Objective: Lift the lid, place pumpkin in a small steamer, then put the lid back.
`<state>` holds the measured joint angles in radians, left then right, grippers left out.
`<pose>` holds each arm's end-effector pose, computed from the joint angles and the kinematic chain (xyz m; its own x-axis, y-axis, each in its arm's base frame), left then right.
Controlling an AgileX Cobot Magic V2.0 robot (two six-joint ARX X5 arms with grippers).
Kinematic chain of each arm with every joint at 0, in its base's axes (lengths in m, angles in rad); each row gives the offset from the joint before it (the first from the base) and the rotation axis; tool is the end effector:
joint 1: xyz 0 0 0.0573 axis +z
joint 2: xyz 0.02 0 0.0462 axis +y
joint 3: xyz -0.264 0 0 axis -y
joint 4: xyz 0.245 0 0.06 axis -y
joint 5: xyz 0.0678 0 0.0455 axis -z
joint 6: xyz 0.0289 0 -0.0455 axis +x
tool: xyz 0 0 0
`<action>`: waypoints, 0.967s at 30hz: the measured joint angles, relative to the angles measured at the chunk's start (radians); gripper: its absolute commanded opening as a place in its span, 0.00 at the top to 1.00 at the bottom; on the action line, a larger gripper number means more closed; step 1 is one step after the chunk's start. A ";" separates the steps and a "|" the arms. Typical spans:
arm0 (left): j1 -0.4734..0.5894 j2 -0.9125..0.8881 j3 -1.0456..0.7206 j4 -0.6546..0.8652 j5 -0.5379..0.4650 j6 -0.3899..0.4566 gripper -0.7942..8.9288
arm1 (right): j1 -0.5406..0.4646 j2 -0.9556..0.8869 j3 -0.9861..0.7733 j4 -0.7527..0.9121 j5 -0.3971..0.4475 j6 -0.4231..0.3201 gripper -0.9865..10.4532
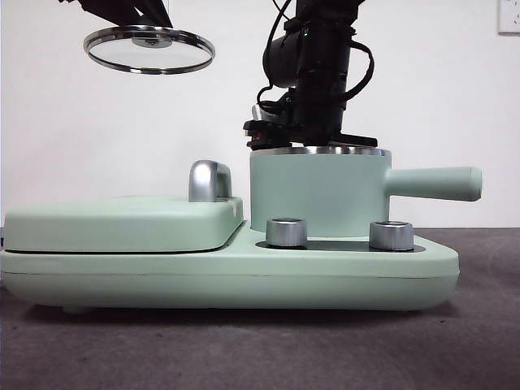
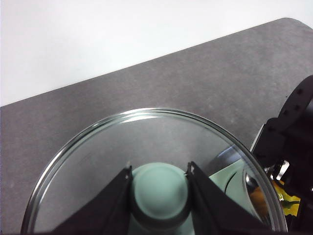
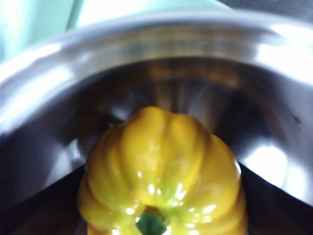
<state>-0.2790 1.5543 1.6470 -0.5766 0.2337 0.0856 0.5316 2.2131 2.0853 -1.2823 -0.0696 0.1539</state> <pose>0.3240 -0.0998 0.4053 0.7641 -0.4598 -0.4526 0.5015 0.8646 -0.0317 0.3819 0.2269 0.2478 0.1023 0.1409 -0.9847 -0.3788 0.9209 0.0924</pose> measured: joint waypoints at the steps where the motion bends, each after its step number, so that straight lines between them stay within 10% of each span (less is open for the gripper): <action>1: 0.000 0.000 0.000 0.000 0.000 0.000 0.90 | 0.002 0.000 0.000 -0.001 0.000 0.000 0.58; 29: -0.001 0.000 0.000 -0.001 0.000 0.000 0.90 | 0.004 -0.266 0.019 -0.050 0.021 -0.026 0.43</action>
<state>-0.2798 1.5543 1.6470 -0.5774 0.2340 0.0856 0.5354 1.9469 2.1044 -1.3327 -0.0486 0.1276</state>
